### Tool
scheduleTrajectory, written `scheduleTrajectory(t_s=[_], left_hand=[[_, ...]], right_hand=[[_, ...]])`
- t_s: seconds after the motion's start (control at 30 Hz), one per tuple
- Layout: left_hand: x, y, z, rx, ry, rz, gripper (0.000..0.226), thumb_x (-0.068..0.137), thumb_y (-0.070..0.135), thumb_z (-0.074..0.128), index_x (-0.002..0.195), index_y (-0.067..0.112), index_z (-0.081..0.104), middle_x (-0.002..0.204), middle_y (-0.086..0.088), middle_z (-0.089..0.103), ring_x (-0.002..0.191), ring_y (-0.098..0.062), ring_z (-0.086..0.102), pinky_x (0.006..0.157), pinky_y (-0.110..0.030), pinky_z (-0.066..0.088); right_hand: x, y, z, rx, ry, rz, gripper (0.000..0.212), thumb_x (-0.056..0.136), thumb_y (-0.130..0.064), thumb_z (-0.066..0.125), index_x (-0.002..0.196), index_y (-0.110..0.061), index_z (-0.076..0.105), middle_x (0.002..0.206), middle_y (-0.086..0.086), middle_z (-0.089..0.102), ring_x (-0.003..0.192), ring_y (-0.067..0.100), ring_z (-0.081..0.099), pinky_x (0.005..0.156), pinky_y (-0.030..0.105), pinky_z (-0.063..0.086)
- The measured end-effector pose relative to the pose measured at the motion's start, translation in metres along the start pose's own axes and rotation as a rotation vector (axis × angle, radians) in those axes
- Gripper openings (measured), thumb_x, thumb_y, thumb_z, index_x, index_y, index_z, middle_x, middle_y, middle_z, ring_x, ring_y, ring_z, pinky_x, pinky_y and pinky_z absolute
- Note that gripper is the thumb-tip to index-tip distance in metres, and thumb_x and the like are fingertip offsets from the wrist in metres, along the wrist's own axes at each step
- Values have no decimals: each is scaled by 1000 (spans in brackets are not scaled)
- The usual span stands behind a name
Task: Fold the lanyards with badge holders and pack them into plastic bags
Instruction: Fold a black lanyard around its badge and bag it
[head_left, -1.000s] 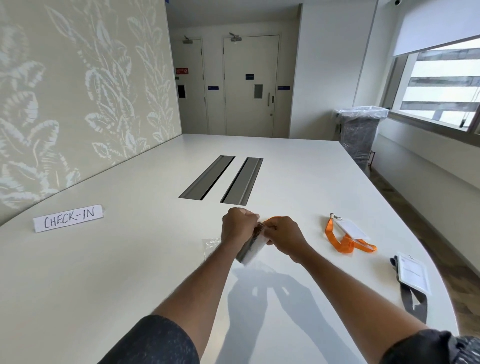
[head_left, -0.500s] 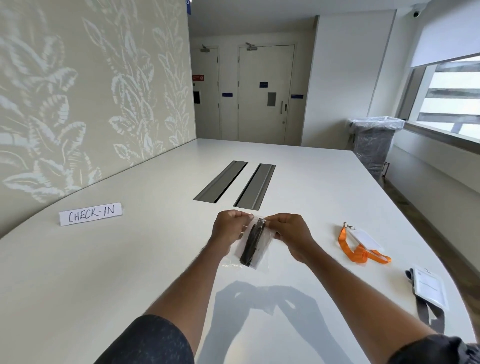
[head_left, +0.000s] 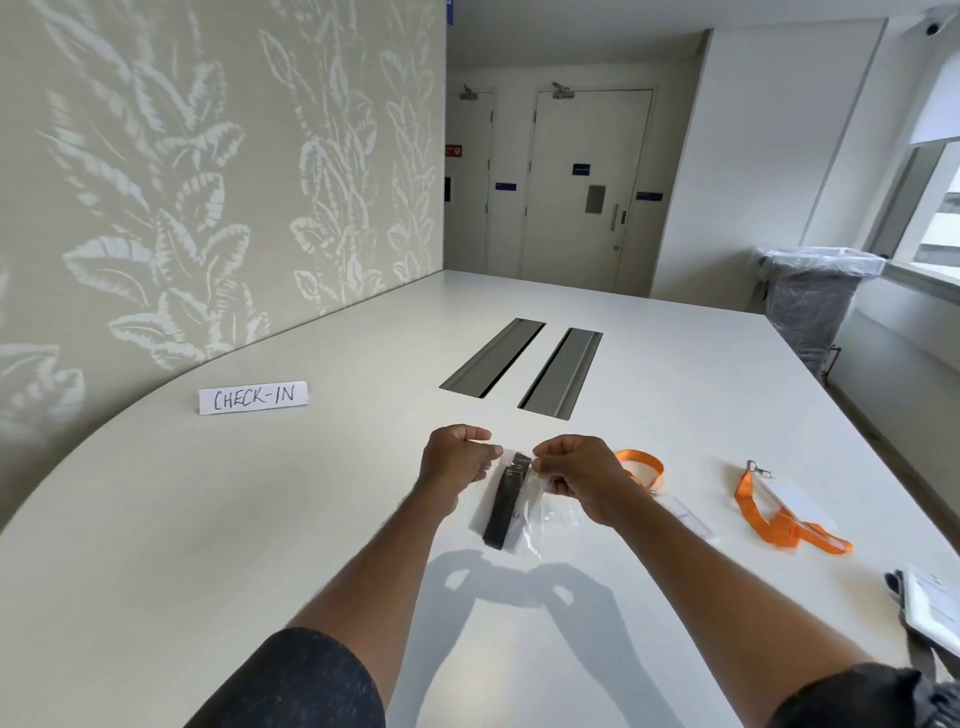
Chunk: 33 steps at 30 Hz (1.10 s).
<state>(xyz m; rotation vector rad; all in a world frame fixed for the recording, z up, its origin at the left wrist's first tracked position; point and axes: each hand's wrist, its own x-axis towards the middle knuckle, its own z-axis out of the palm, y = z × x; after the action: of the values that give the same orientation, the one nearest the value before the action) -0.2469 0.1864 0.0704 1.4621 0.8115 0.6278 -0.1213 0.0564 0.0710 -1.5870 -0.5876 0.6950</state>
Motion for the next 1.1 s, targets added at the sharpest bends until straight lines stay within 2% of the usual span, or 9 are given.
scheduleTrajectory(t_s=[0.17,0.27,0.4,0.5,0.63,0.77,0.93,1.0,1.1], left_hand=[[2,-15,-28,151,71,0,9,71,7,81,77,6,73,65,-4,68,54,-16,57,58,-24,53],[4,-26,-42,223,89,-22,8,71,7,81,77,5,75,60,-4,67,47,-14,56,52,-19,51],[9,-40,-57,253,73,-35,7,73,2,79,79,0,76,66,-10,68,50,-17,59,65,-29,61],[15,-49,-66,301,73,-36,6,73,1,78,77,-2,75,63,-10,66,49,-18,58,68,-34,62],[27,-58,-72,392,72,-43,3,72,3,77,71,3,74,70,-17,72,56,-23,62,73,-35,62],[31,-60,-74,409,19,-92,10,73,1,77,71,10,72,67,-7,69,57,-20,63,71,-32,62],[44,-61,-73,415,-43,-106,12,73,6,79,84,8,73,75,-6,68,59,-19,60,60,-23,53],[48,-59,-68,438,-21,-59,15,73,10,78,86,7,73,76,-4,66,66,-20,60,67,-24,50],[52,-52,-53,415,2,-13,21,76,18,77,95,9,72,86,-2,66,84,-21,62,76,-24,49]], right_hand=[[4,18,31,-78,6,32,12,79,6,71,74,-4,69,68,10,63,62,18,59,64,30,54],[8,32,48,-140,38,35,11,80,4,72,73,-4,71,66,11,64,61,19,58,61,28,56],[14,45,63,-209,60,38,15,80,5,72,69,-6,72,64,10,64,59,19,58,60,28,57],[19,52,69,-237,72,53,13,78,5,72,70,-5,73,65,10,65,59,19,58,58,29,56],[28,61,78,-366,110,54,12,76,2,72,70,-8,74,64,6,67,56,17,59,55,27,55],[30,71,84,-568,110,-18,8,74,-4,73,72,-11,76,67,1,70,52,8,56,50,17,46],[37,75,85,-668,99,-51,6,75,-11,76,81,-11,77,81,1,74,74,13,65,56,13,41],[37,71,84,-676,98,-65,15,75,-17,78,89,-11,76,87,3,75,81,16,68,59,14,45],[36,62,78,-693,156,-120,24,78,-29,76,96,-13,75,96,2,75,92,16,66,77,22,47]])
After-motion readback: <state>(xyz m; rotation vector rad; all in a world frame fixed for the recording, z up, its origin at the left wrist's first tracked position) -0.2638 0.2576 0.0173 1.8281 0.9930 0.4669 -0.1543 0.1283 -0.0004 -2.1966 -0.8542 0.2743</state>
